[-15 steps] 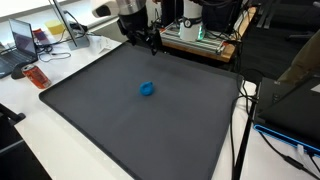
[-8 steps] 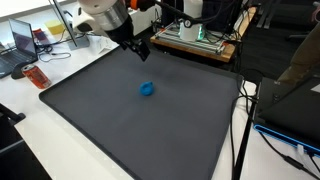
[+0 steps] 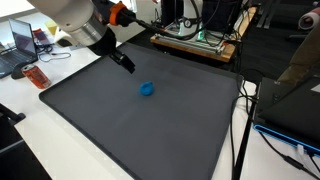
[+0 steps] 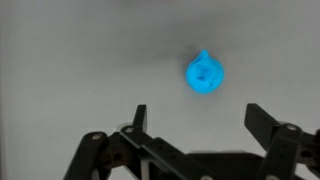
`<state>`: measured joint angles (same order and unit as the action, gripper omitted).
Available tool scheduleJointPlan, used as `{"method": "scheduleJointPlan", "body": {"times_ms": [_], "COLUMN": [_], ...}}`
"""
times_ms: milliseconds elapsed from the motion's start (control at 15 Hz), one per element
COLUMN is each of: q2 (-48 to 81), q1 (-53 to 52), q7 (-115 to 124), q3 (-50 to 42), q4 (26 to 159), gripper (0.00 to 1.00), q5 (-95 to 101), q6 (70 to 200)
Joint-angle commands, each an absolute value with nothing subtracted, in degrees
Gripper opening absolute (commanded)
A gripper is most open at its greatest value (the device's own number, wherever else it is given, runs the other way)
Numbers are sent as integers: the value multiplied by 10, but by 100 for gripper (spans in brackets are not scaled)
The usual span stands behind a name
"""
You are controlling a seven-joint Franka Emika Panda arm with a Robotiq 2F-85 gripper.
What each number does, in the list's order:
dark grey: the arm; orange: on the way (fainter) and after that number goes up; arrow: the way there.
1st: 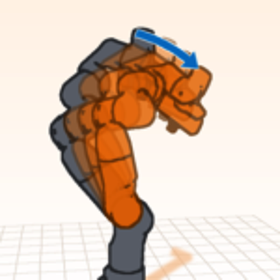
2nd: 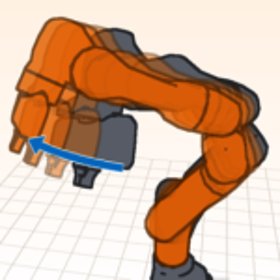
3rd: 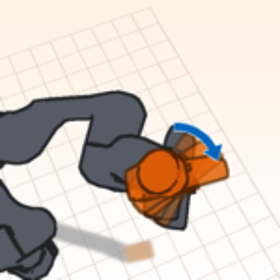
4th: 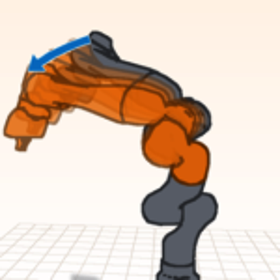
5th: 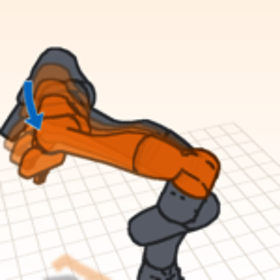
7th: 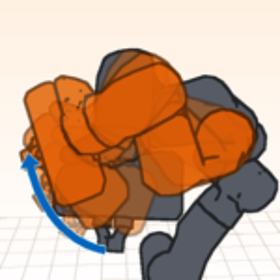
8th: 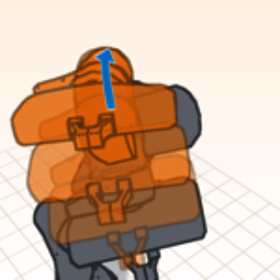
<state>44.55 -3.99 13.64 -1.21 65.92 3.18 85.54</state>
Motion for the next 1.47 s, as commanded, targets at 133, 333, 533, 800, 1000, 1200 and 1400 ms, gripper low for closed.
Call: {"method": "scheduleJointPlan", "body": {"times_ms": [133, 333, 533, 800, 1000, 1200, 1400], "q2": [510, 523, 524, 503, 481, 451, 416], "q1": [7, 22, 37, 52, 59, 60, 61], "q7": [138, 154, 173, 190, 200, 218, 244], "q3": [4, -1, -7, -16, -19, -24, -29], "q4": [580, 581, 597, 638, 674, 720, 775], "gripper": [100, 100, 100, 100, 100, 100, 100], "q5": [-76, -110, -132, -142, -155, -171, -199], "q6": [790, 780, 786, 801, 812, 833, 866]}}
